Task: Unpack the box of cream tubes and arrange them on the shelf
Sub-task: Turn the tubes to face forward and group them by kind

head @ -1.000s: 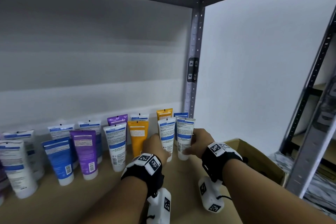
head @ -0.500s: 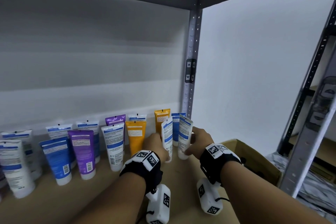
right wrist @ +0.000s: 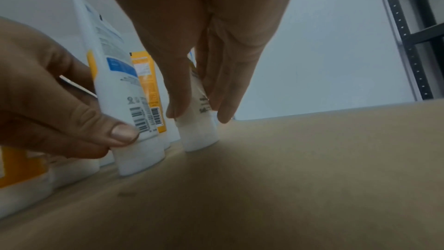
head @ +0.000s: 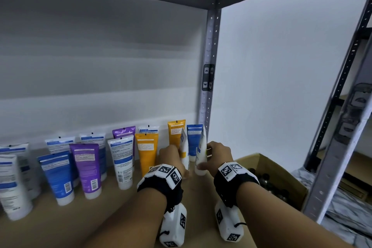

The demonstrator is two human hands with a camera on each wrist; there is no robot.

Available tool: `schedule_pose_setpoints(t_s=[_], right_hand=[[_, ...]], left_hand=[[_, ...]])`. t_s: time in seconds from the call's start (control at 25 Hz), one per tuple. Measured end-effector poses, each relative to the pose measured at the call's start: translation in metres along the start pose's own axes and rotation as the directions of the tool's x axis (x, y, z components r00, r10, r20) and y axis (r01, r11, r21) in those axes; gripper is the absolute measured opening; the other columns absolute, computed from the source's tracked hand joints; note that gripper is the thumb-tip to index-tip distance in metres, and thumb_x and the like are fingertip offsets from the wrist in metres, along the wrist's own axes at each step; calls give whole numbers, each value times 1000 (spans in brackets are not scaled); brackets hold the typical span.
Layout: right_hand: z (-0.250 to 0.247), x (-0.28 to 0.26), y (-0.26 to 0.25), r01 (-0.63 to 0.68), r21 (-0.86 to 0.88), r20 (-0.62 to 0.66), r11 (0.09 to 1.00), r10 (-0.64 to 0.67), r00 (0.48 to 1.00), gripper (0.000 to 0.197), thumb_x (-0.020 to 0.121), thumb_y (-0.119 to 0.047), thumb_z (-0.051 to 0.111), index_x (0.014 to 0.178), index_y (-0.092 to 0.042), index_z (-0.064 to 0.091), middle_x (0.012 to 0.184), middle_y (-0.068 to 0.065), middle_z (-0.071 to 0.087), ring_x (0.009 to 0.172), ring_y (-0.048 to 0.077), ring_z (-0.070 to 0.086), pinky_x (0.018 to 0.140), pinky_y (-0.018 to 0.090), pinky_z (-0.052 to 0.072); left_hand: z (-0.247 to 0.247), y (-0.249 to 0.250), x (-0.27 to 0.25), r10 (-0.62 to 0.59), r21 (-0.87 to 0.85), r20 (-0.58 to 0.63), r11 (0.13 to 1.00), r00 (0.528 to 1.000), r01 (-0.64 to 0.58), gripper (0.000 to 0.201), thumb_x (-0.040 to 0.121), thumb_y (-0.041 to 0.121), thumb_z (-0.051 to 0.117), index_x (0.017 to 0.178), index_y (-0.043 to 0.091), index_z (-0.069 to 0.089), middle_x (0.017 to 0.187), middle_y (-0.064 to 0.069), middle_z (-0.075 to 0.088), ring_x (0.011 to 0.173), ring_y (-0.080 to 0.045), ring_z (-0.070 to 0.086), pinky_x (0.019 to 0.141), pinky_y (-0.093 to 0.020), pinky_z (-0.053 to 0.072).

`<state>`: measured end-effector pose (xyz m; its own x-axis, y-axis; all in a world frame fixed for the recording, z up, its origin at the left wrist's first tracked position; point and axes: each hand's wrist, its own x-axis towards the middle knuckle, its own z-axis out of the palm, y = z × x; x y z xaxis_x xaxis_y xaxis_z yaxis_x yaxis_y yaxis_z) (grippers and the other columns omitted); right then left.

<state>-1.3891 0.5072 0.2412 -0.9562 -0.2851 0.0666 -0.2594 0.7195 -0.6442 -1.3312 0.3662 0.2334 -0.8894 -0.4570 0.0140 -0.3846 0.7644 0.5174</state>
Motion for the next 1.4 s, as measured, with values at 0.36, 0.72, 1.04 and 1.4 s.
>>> schedule_pose_setpoints(t_s=[0.36, 0.72, 1.04, 1.4], right_hand=[[-1, 0, 4, -10, 67, -3, 998, 10, 1000, 51, 59, -8, 87, 105, -18, 65, 108, 0, 70, 97, 16, 65, 83, 24, 50], [-3, 0, -2, -58, 79, -14, 995, 59, 998, 64, 55, -11, 89, 111, -17, 60, 111, 1, 68, 101, 18, 65, 78, 24, 48], [-4, -1, 0, -76, 41, -31, 996, 77, 997, 60, 56, -17, 91, 108, -14, 60, 110, 4, 67, 100, 20, 65, 84, 29, 53], [0, -13, -9, -188, 34, -64, 982, 190, 980, 65, 58, -20, 91, 110, -9, 54, 113, 10, 61, 103, 28, 64, 89, 38, 54]], left_hand=[[3, -6, 2, 31, -110, 17, 993, 999, -29, 63, 63, 26, 88, 118, 18, 57, 121, -3, 66, 112, -24, 62, 99, -41, 50], [0, 1, -2, 19, -116, 16, 993, 1000, -17, 74, 59, 30, 90, 121, 16, 51, 124, -2, 62, 114, -24, 60, 97, -37, 50], [-2, -1, 1, 11, -85, -19, 996, 1000, -13, 57, 64, 31, 88, 111, 12, 61, 114, -5, 69, 104, -23, 65, 89, -32, 53], [-2, -7, -13, -57, -113, -30, 992, 998, 53, 51, 67, 32, 86, 107, 11, 63, 110, -5, 68, 101, -22, 65, 87, -31, 53]])
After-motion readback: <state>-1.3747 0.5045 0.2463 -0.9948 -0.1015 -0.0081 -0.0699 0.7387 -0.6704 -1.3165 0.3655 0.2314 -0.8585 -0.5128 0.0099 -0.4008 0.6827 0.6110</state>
